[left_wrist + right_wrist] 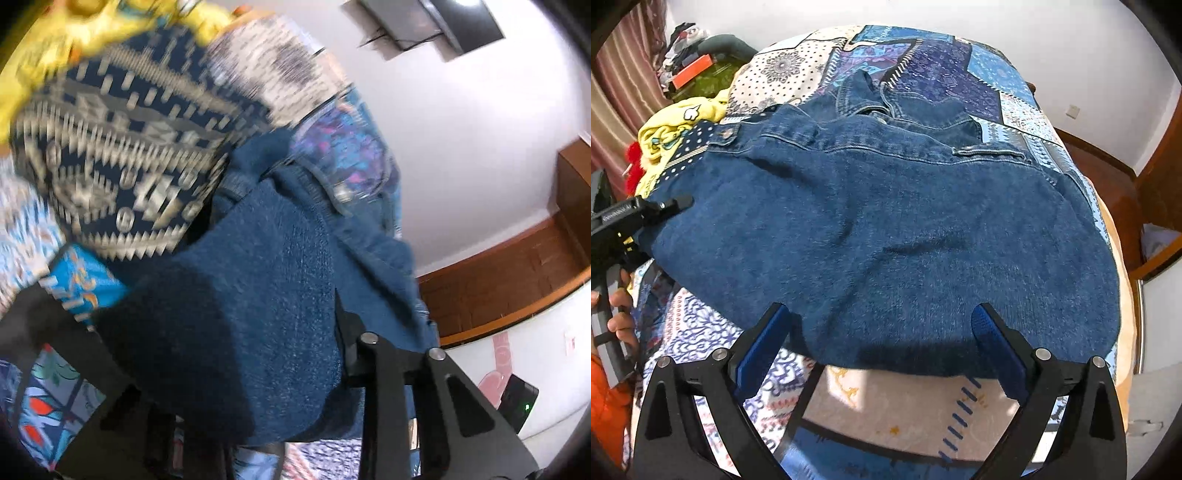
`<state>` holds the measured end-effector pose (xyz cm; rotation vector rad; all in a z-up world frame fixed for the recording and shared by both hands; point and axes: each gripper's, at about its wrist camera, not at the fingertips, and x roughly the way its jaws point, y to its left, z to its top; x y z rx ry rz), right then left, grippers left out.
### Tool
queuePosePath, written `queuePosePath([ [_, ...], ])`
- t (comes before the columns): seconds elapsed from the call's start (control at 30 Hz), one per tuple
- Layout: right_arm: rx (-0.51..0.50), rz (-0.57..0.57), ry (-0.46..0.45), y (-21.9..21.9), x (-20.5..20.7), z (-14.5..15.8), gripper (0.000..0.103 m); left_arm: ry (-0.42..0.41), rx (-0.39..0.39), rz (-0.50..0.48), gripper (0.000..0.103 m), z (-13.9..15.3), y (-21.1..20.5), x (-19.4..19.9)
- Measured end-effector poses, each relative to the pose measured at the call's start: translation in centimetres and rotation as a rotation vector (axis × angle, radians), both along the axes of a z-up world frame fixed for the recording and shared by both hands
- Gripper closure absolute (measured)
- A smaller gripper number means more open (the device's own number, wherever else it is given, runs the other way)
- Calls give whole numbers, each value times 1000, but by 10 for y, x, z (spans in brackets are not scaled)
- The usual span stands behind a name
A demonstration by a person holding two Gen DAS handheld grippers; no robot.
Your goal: Fold large clothes
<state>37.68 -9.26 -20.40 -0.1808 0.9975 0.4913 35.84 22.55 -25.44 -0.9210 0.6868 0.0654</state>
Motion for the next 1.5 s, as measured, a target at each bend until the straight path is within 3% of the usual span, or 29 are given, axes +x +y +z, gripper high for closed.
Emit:
queuePosePath([
  [0.27, 45, 37, -70, 16, -19, 43, 5, -201, 153, 16, 80, 94, -11, -36],
  [0.47, 119, 91, -105, 58, -27, 59, 5, -242, 264, 87, 80, 125, 8, -63],
  [0.73, 31, 182, -2, 137, -14, 1, 5, -159, 402, 87, 80, 121, 11, -70],
  [0.83, 15, 169, 50, 145, -8, -21, 2, -113, 482, 61, 80, 116, -6, -59],
  [0.97, -3, 209, 37, 144, -7, -24, 1, -129, 518, 34, 80, 124, -21, -47],
  [1.17, 98, 200, 27, 99, -13, 7, 2, -164, 585, -34, 80, 149, -66, -17],
  [1.37, 175, 20, -53, -2, -18, 32, 1, -216, 667, -173, 81, 163, -150, 18],
  [1.5, 191, -145, -70, -69, -17, 35, 1, -195, 730, -308, 81, 147, -214, 41],
])
